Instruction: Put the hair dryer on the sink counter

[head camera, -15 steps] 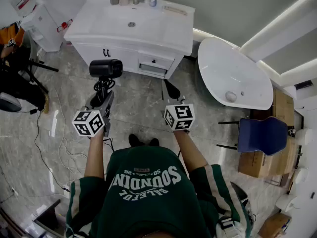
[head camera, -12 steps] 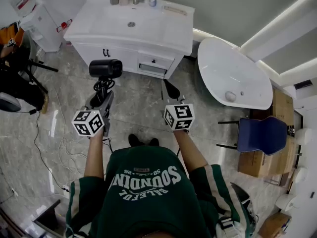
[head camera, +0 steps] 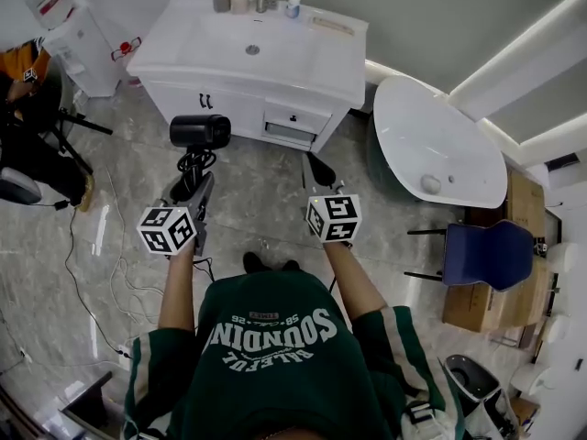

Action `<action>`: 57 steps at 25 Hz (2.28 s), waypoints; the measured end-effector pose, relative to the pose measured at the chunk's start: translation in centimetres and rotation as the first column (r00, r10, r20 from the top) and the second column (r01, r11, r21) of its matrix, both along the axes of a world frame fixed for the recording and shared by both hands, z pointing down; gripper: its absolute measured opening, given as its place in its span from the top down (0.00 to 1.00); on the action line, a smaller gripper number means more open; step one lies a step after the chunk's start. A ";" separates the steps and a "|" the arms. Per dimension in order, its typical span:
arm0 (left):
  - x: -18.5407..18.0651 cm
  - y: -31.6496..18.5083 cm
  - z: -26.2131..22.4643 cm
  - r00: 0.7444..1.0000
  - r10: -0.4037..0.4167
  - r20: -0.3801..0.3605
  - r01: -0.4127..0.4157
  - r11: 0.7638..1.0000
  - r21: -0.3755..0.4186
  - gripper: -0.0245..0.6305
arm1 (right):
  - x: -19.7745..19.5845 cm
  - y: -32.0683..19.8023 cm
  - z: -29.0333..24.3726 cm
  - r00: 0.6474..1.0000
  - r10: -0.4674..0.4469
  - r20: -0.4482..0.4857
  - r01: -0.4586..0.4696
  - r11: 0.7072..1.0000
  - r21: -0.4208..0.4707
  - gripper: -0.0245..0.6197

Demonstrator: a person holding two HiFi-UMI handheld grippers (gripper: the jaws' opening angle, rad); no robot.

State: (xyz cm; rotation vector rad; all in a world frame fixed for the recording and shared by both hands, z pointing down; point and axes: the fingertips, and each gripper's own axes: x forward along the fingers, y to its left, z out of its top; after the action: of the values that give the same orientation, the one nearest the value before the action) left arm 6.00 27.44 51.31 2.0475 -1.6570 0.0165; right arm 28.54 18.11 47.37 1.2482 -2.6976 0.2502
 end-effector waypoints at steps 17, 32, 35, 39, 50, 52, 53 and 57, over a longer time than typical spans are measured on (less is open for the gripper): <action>-5.1 2.3 0.2 0.999 -0.033 -0.008 0.033 0.999 0.009 0.62 | -4.4 0.6 -0.7 1.000 -0.003 0.002 0.003 1.000 0.027 0.95; -9.3 -4.9 1.6 0.999 -0.041 0.004 0.041 0.999 -0.026 0.62 | -9.9 -7.4 1.4 0.999 -0.038 0.015 0.038 0.999 -0.021 0.95; -10.6 -8.2 2.2 0.999 -0.040 -0.003 0.040 0.999 -0.034 0.62 | -11.2 -10.2 2.2 0.999 -0.046 0.002 0.046 0.998 -0.030 0.95; -12.6 -13.5 2.4 0.999 -0.046 -0.016 0.045 0.998 -0.049 0.62 | -13.0 -15.1 2.4 0.999 -0.044 -0.004 0.044 0.998 -0.050 0.95; -17.5 -28.1 1.5 0.998 -0.065 -0.010 0.065 0.996 -0.063 0.62 | -18.9 -29.3 1.7 0.995 -0.097 0.012 0.098 0.991 -0.087 0.95; -18.4 -30.1 1.2 0.997 -0.076 -0.008 0.075 0.995 -0.060 0.62 | -19.9 -31.2 1.3 0.994 -0.110 0.013 0.110 0.990 -0.086 0.95; -18.9 -30.9 1.0 0.997 -0.081 -0.008 0.081 0.995 -0.058 0.62 | -20.4 -32.1 1.1 0.993 -0.115 0.013 0.116 0.990 -0.084 0.95; -20.8 -33.8 0.8 0.995 -0.095 -0.001 0.095 0.994 -0.063 0.62 | -22.2 -34.9 0.8 0.992 -0.126 0.016 0.126 0.989 -0.082 0.95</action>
State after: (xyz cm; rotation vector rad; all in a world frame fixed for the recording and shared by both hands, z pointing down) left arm -14.85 -6.33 52.07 1.9197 -1.7277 0.0318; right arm 6.33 -16.77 48.14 1.0520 -2.7311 0.3496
